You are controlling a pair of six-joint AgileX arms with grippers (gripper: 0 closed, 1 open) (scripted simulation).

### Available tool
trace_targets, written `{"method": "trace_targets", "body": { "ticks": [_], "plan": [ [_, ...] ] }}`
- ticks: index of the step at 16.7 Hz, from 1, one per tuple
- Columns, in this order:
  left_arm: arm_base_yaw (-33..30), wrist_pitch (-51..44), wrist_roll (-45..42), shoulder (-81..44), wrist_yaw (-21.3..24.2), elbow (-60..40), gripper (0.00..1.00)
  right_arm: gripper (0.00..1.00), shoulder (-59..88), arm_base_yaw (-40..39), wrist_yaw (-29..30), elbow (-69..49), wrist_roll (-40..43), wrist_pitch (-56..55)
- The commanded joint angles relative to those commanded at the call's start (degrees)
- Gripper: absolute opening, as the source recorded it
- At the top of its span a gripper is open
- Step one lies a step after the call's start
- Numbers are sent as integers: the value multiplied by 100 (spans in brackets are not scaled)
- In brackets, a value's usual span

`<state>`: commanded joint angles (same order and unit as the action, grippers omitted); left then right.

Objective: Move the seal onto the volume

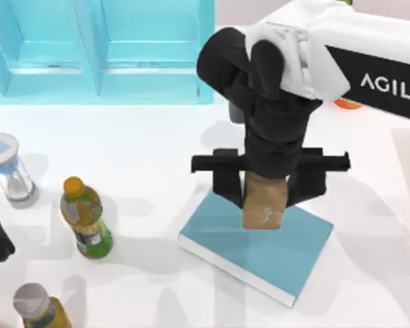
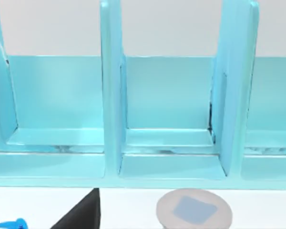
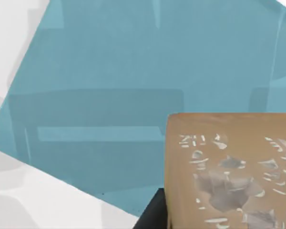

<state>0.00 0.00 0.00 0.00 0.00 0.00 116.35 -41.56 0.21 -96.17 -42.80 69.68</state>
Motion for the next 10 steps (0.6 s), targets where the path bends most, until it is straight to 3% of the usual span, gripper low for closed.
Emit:
{"method": "trace_targets", "body": {
  "ticks": [2,10],
  "plan": [
    [0,0,0,0,0,0,100,0,0,0,0,0,0,0],
    [0,0,0,0,0,0,100,60,0,0,0,0,0,0]
  ]
}}
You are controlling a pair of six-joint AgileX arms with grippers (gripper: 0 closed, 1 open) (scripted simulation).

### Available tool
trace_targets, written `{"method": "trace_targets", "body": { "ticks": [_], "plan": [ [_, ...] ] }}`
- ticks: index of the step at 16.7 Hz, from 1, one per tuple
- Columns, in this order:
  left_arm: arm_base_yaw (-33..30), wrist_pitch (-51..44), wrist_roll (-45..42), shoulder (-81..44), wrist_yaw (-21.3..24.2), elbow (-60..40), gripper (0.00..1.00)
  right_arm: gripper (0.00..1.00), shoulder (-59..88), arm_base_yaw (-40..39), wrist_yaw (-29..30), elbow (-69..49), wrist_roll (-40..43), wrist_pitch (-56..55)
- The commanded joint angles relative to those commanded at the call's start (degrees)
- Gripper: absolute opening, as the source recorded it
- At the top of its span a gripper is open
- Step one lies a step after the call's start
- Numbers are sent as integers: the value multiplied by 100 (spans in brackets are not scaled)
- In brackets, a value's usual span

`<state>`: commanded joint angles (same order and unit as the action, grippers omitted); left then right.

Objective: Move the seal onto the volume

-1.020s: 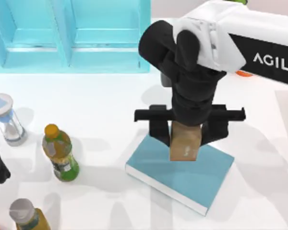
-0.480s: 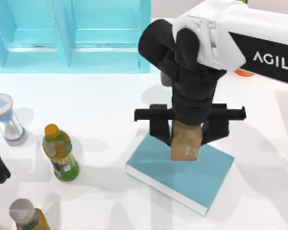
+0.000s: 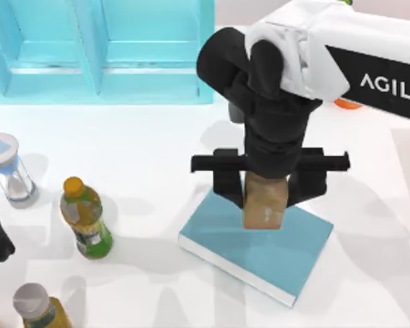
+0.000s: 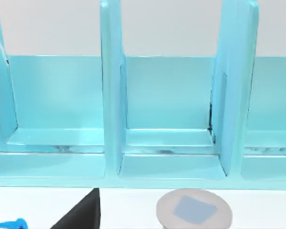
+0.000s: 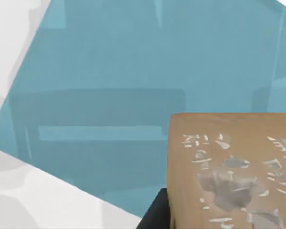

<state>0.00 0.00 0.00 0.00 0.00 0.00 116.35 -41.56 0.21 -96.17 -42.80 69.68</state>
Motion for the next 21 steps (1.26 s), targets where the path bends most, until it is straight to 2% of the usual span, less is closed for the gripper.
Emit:
{"method": "trace_targets", "body": {
  "ticks": [5,6,15,21],
  "plan": [
    [0,0,0,0,0,0,100,98,0,0,0,0,0,0],
    [0,0,0,0,0,0,100,100,0,0,0,0,0,0],
    [0,0,0,0,0,0,100,100,0,7,-1,-21,-1,21],
    [0,0,0,0,0,0,100,100,-38,11,0,-620,6,659]
  ]
}}
